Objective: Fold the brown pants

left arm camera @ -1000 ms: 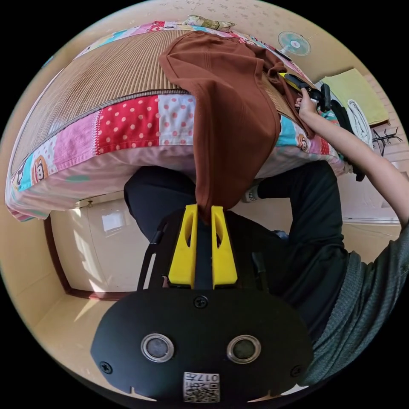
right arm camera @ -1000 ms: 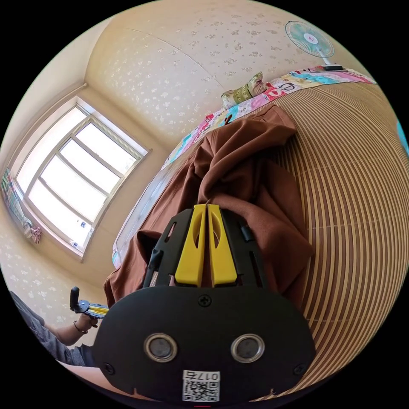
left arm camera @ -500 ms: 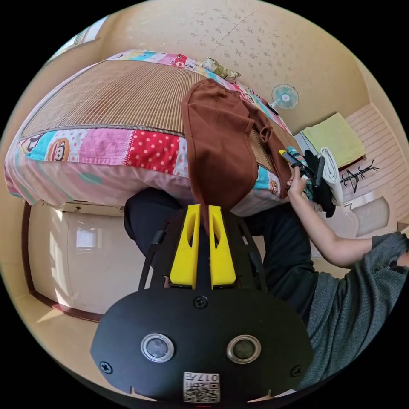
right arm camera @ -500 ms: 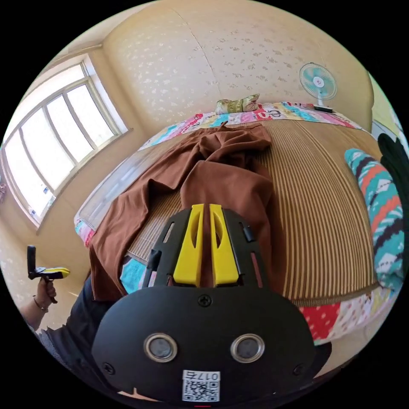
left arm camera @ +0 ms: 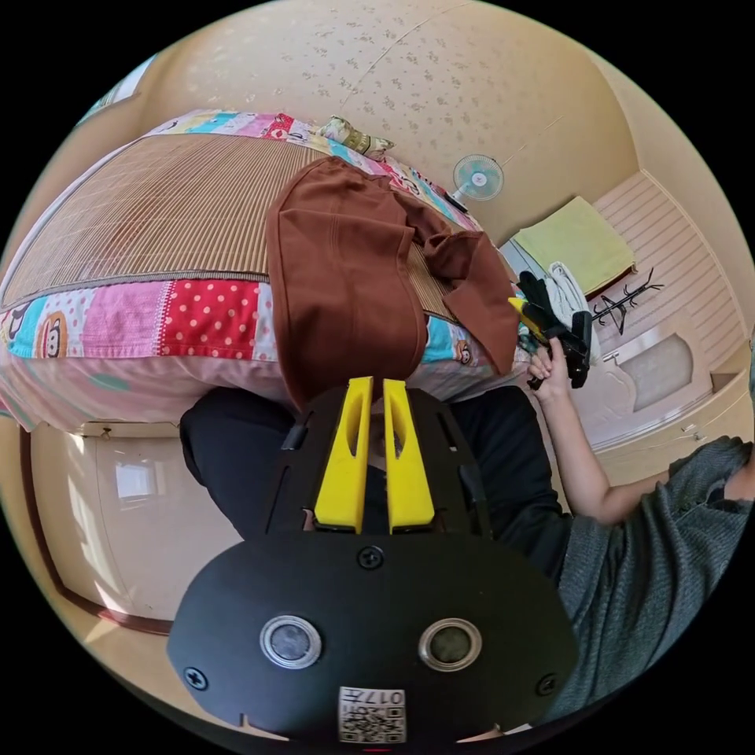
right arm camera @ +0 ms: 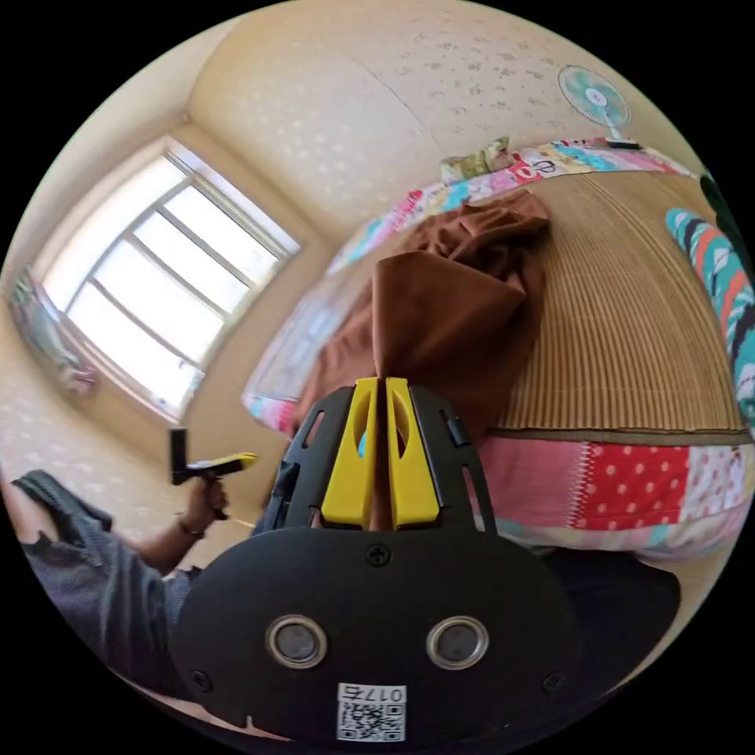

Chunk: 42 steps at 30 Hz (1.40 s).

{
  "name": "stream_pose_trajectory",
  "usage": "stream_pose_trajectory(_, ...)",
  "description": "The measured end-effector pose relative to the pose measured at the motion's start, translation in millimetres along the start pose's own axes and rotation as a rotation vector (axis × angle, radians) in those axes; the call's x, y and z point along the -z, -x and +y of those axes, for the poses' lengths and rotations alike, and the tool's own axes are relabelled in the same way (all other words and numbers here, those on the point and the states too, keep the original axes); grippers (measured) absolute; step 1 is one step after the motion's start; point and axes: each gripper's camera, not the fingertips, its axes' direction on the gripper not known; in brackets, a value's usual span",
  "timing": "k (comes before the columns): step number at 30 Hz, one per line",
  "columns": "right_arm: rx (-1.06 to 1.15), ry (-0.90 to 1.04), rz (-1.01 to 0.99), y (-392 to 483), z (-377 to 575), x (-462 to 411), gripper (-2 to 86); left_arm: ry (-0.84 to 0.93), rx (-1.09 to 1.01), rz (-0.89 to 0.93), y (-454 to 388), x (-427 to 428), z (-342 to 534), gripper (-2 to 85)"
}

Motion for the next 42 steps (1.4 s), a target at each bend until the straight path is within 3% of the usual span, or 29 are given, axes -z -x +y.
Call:
stream_pose_trajectory(1, -0.027, -0.070, -0.192, -13, 6, 24, 2.5, -0.006, -0.003, 0.015, -1, 0, 0, 3.5)
stream_pose_trajectory(4, -0.050, -0.128, -0.338, -35, 31, 62, 2.3, -0.008, -0.005, 0.048, 0, 1, 3, 3.5)
stream_pose_trajectory(6, -0.099, -0.029, -0.228, -43, 45, 68, 2.1, -0.010, -0.001, 0.054, 2, 2, 6, 3.4)
stream_pose_trajectory(10, -0.367, 0.218, 0.320, -59, 77, 61, 1.7, 0.006, 0.024, 0.057, 9, -2, 14, 3.5)
stream_pose_trajectory(12, -0.394, 0.193, 0.429, -56, 85, 65, 1.4, 0.019, 0.034, 0.066, 12, -5, 15, 3.5)
stream_pose_trajectory(17, -0.273, 0.055, 0.489, -28, 74, 70, 1.9, 0.029, 0.009, 0.104, 4, -12, 10, 3.7)
stream_pose_trajectory(20, -0.182, 0.120, 0.536, -12, 50, 41, 3.8, 0.043, -0.043, 0.116, -13, -22, 5, 4.4)
stream_pose_trajectory(25, -0.106, 0.268, 0.410, -2, 31, -39, 10.8, 0.070, -0.116, 0.102, -45, -41, 5, 5.7)
stream_pose_trajectory(29, -0.147, 0.402, 0.546, -20, 33, -96, 13.9, 0.086, -0.182, 0.079, -69, -52, 11, 5.9)
stream_pose_trajectory(35, -0.125, 0.520, 0.695, -38, 29, -133, 9.3, 0.087, -0.211, 0.044, -77, -68, -4, 7.0)
stream_pose_trajectory(39, -0.131, 0.575, 0.526, -39, 29, -123, 4.0, 0.070, -0.201, 0.004, -74, -73, -31, 7.7)
stream_pose_trajectory(42, -0.132, 0.485, 0.483, -28, 32, -99, 2.6, 0.079, -0.187, -0.072, -69, -82, -54, 7.6)
